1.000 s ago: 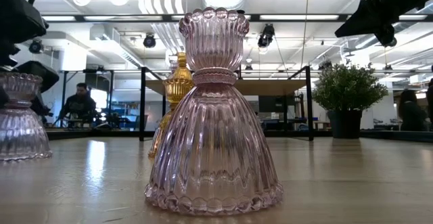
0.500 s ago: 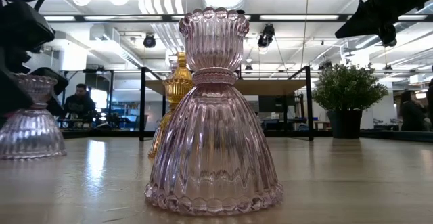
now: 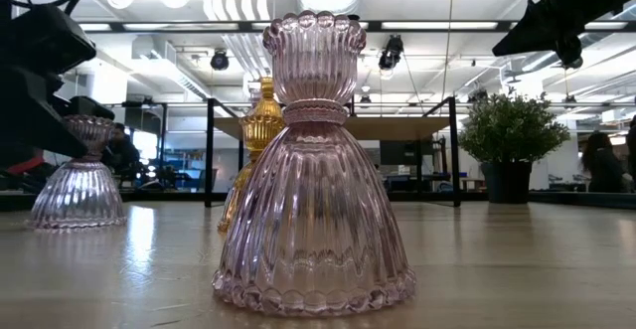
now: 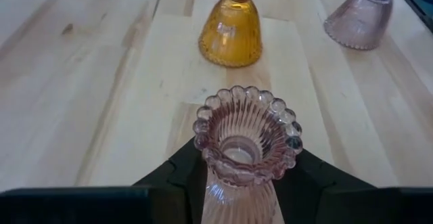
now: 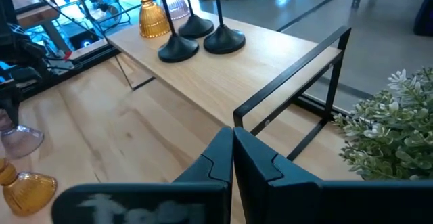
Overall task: Pick & Place candle stick holders
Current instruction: Put the top pink glass candle holder on the shelf
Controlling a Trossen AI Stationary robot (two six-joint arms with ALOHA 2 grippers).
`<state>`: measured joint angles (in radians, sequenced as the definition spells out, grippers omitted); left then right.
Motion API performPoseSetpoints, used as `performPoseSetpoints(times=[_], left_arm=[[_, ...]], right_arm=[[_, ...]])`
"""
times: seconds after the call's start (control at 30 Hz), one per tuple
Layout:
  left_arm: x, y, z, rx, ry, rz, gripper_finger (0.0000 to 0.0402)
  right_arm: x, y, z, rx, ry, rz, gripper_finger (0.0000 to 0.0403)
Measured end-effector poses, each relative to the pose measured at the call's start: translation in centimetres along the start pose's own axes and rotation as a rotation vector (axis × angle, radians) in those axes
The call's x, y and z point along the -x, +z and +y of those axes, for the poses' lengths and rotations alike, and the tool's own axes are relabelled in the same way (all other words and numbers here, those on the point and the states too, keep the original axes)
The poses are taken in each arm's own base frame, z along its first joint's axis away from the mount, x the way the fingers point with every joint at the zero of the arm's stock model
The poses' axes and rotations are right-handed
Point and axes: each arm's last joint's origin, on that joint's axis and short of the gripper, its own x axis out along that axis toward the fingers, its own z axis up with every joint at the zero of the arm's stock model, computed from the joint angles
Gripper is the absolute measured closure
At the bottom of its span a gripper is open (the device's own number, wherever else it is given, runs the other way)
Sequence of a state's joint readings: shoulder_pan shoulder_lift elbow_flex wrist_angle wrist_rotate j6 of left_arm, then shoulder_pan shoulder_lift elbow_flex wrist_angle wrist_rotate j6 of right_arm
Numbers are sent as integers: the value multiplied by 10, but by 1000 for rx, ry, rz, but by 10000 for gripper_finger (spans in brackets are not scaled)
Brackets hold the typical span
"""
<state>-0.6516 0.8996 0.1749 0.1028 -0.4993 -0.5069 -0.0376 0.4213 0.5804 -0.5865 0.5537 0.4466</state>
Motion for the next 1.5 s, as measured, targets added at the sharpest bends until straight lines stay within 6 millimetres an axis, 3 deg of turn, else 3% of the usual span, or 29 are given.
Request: performPoseSetpoints(times=[0.6,0.83,1.07,1.5], left_arm=[[-2,13,6,57,136,-150,266],[-4,31,11,121,209,-215,266],[-4,84,25,173,305,-302,266],[12,199,80,315,436,-238,271]], right_arm=[[0,0,0,3,-2,0,394],[0,0,0,2,-2,-1,394],[0,0,0,2,-2,-1,394],[0,0,0,2,-1,1,394]])
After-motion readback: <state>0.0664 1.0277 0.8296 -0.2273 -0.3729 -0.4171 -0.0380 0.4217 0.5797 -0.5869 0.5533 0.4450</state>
